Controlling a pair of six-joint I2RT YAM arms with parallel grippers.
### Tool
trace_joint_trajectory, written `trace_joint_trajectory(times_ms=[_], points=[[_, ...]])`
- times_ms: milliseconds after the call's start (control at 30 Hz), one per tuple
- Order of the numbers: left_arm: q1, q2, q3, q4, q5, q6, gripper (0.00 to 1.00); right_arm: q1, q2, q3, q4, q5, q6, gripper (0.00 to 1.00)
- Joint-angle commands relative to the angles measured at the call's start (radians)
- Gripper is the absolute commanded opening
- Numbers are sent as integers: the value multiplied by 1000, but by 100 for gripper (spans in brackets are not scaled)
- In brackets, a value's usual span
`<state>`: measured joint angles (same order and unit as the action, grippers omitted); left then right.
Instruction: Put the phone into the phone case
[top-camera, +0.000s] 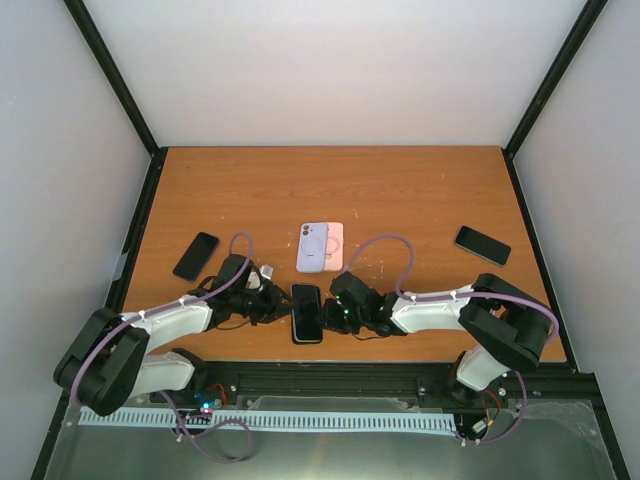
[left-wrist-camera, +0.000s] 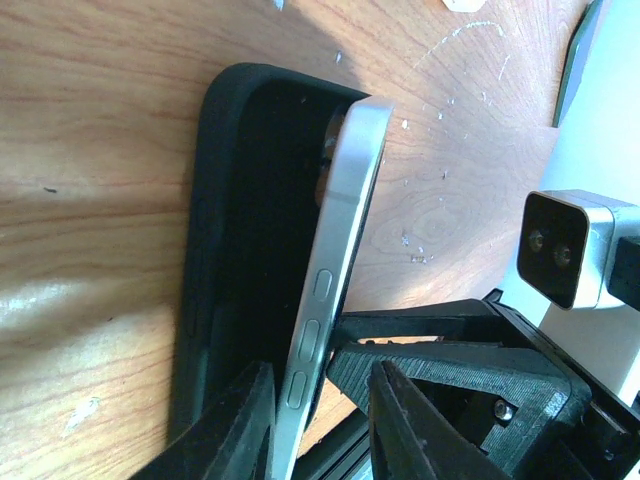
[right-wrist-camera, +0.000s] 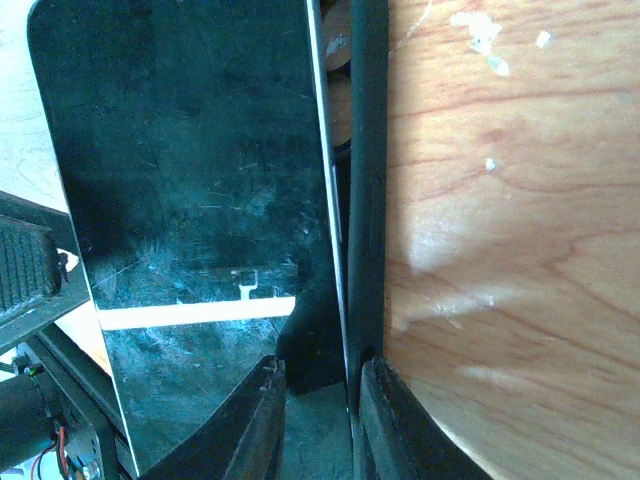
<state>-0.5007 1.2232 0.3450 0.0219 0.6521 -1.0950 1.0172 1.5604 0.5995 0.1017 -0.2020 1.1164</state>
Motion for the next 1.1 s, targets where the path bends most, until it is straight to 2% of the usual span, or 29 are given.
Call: trace_joint_trajectory(times_ms=[0, 133, 233, 567, 867, 1067], points=[[-4, 14, 9, 43, 14, -13, 28, 11, 15, 4, 20, 12, 11, 22], [-4, 28, 2, 68, 12, -15, 29, 11, 14, -1, 22, 11, 11, 22], [-4, 36, -4, 85, 18, -24, 27, 11, 5, -1, 17, 17, 7, 22], [-4, -15, -15, 73, 8, -12, 1, 11, -6, -15, 20, 24, 10, 22], [-4, -31, 43, -104, -28, 71, 0, 11, -94, -33, -33, 85, -5, 31], [-4, 32, 43, -46, -19, 100, 1, 8, -66, -7, -25, 65, -56, 36]])
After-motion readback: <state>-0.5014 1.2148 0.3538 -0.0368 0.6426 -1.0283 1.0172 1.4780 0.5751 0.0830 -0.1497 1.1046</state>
